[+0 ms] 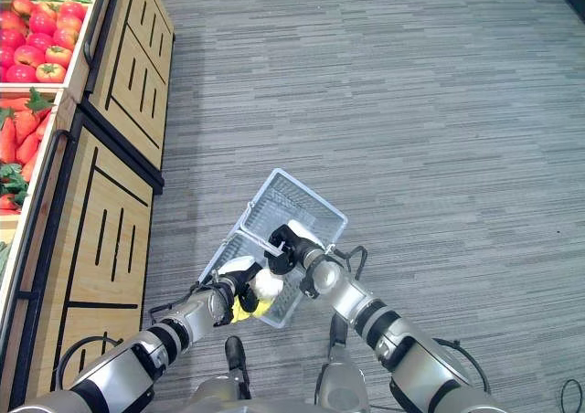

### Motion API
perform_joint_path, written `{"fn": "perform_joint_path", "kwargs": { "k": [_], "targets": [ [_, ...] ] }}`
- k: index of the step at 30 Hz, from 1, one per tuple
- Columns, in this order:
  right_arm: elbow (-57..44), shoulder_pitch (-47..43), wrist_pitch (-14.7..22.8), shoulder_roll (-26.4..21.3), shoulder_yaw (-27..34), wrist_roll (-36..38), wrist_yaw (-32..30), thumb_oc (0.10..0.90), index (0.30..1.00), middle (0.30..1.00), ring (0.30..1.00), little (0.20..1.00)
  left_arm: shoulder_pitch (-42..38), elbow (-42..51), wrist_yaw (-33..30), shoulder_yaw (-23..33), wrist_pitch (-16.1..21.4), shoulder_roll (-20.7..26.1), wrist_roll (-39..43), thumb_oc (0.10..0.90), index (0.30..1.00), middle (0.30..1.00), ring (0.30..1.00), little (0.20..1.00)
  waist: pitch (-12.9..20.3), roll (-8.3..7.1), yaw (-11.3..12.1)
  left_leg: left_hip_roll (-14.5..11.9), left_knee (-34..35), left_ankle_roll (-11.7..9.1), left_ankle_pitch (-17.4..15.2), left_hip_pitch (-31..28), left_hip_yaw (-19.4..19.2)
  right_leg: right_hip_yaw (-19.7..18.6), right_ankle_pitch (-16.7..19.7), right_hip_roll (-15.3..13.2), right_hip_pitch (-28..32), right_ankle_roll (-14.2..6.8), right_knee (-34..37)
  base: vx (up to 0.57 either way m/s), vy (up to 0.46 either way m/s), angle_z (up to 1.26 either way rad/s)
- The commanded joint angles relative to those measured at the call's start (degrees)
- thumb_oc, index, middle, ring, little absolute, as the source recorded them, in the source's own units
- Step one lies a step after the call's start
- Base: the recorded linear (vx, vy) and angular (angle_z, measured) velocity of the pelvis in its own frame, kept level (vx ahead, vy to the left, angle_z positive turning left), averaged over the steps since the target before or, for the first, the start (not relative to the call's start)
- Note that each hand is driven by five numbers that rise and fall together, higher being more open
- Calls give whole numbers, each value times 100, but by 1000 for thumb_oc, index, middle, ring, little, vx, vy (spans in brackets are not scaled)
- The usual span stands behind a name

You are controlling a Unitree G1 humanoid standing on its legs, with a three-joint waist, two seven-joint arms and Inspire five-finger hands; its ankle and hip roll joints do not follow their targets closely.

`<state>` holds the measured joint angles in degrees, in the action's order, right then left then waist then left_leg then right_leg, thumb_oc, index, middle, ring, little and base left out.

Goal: Get the vegetables into the basket

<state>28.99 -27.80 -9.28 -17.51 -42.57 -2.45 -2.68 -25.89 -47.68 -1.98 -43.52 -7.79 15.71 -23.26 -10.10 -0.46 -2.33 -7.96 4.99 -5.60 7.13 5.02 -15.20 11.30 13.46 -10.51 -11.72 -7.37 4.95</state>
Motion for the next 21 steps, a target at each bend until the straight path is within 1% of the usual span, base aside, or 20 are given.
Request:
{"fn": "perform_joint_path", "kwargs": {
  "k": [1,5,7,11,14,20,21],
  "targets": [
    [-970,-593,716,434,391,-228,116,400,300,300,300,300,-578,251,-49,157,221,20,-138,400,300,300,300,300,-73,-119,141,30,-48,-25,-148,173,221,166,-331,-184,74,-329,-77,0,0,0],
    [-1348,-416,759,318,450,-186,238,400,300,300,300,300,-544,379,-20,235,207,95,-182,400,300,300,300,300,-92,-122,117,24,-47,-28,-136,185,219,163,-324,-166,59,-334,-76,0,0,0],
    [-1559,-342,787,268,472,-143,289,400,300,300,300,300,-532,245,-21,272,196,55,-216,900,1000,1000,1000,1000,-93,-131,89,13,-47,-36,-129,183,197,152,-328,-154,47,-332,-73,0,0,0],
    [-1774,-280,811,208,485,-107,344,400,300,300,300,300,-478,209,-14,311,194,53,-227,900,1000,1000,1000,1000,-82,-130,82,-1,-48,-42,-129,177,182,142,-334,-143,51,-326,-72,-3,-2,-1],
    [-1866,-294,843,157,482,-223,320,400,300,300,300,300,-442,86,-8,290,187,-6,-276,900,1000,1000,1000,1000,-67,-129,72,0,-49,-42,-133,173,175,139,-337,-142,62,-323,-74,-4,-3,-1],
    [-1746,-212,803,169,500,-259,294,400,300,300,300,300,-421,112,46,238,210,-55,-297,900,1000,1000,1000,1000,-39,-89,77,6,-49,-42,-140,147,180,155,-345,-154,96,-328,-72,0,0,0],
    [-1696,-217,793,180,488,-277,304,400,300,300,300,300,-404,-5,79,214,195,-91,-308,900,1000,1000,1000,1000,-28,-92,69,11,-48,-41,-141,134,186,150,-346,-153,103,-329,-72,0,0,0]
  ]
}}
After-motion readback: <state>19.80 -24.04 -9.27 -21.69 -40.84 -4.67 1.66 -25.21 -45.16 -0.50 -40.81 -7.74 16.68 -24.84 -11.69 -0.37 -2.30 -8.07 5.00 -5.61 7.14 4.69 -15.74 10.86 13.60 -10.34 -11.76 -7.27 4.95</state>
